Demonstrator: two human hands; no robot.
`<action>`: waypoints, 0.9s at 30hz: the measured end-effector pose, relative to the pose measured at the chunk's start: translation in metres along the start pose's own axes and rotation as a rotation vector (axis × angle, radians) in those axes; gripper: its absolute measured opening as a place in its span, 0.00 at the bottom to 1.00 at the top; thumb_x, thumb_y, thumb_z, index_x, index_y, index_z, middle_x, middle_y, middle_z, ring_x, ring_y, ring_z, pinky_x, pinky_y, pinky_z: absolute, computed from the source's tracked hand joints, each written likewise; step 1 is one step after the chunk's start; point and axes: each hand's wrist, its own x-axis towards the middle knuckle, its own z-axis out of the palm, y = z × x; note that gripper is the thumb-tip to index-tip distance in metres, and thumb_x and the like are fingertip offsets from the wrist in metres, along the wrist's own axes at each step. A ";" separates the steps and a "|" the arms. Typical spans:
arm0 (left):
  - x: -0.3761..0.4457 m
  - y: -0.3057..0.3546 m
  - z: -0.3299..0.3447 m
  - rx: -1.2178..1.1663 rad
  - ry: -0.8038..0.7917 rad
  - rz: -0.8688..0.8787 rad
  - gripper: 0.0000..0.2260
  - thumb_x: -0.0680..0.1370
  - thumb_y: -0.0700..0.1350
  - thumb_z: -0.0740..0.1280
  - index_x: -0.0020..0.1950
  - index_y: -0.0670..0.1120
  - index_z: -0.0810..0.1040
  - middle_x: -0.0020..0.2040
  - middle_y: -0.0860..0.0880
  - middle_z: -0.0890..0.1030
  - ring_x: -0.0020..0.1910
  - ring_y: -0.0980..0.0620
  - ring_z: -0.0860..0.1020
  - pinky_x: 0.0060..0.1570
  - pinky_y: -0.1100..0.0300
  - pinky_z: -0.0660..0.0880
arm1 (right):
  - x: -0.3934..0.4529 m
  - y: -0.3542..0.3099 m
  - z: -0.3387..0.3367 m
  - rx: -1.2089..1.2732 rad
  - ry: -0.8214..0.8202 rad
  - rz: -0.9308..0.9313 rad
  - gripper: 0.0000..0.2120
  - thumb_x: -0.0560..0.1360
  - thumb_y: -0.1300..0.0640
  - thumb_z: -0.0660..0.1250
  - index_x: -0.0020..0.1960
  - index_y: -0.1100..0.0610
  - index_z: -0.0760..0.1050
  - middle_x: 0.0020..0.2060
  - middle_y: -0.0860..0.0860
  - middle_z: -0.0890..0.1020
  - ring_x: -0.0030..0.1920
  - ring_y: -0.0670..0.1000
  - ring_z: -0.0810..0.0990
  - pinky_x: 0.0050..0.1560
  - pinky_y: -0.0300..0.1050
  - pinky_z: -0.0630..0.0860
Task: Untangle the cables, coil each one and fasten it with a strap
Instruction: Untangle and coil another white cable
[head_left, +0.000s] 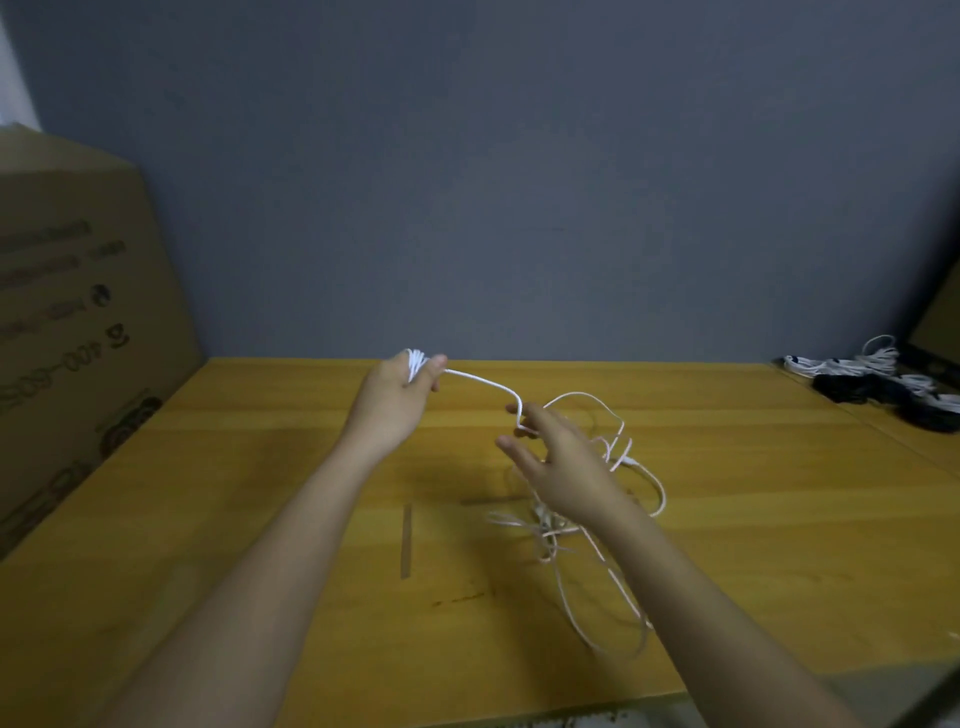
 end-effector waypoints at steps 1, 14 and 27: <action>-0.001 0.002 0.003 0.005 0.013 -0.004 0.16 0.81 0.50 0.61 0.33 0.49 0.71 0.29 0.53 0.72 0.31 0.54 0.71 0.33 0.58 0.64 | -0.001 -0.011 0.007 -0.003 0.022 -0.027 0.15 0.78 0.47 0.63 0.61 0.54 0.75 0.51 0.50 0.80 0.54 0.50 0.76 0.55 0.48 0.73; 0.029 0.064 -0.026 0.034 0.061 0.103 0.17 0.82 0.51 0.60 0.42 0.40 0.74 0.35 0.48 0.75 0.36 0.47 0.74 0.40 0.52 0.68 | 0.151 -0.060 -0.065 -0.255 0.320 0.022 0.12 0.79 0.65 0.58 0.56 0.63 0.78 0.52 0.64 0.76 0.54 0.63 0.75 0.44 0.45 0.64; 0.006 0.048 -0.043 0.012 -0.269 0.026 0.13 0.79 0.53 0.64 0.52 0.43 0.74 0.46 0.50 0.79 0.46 0.51 0.77 0.49 0.54 0.72 | 0.100 -0.044 -0.032 0.368 0.195 0.208 0.14 0.82 0.59 0.58 0.49 0.64 0.80 0.41 0.54 0.81 0.39 0.46 0.78 0.41 0.38 0.69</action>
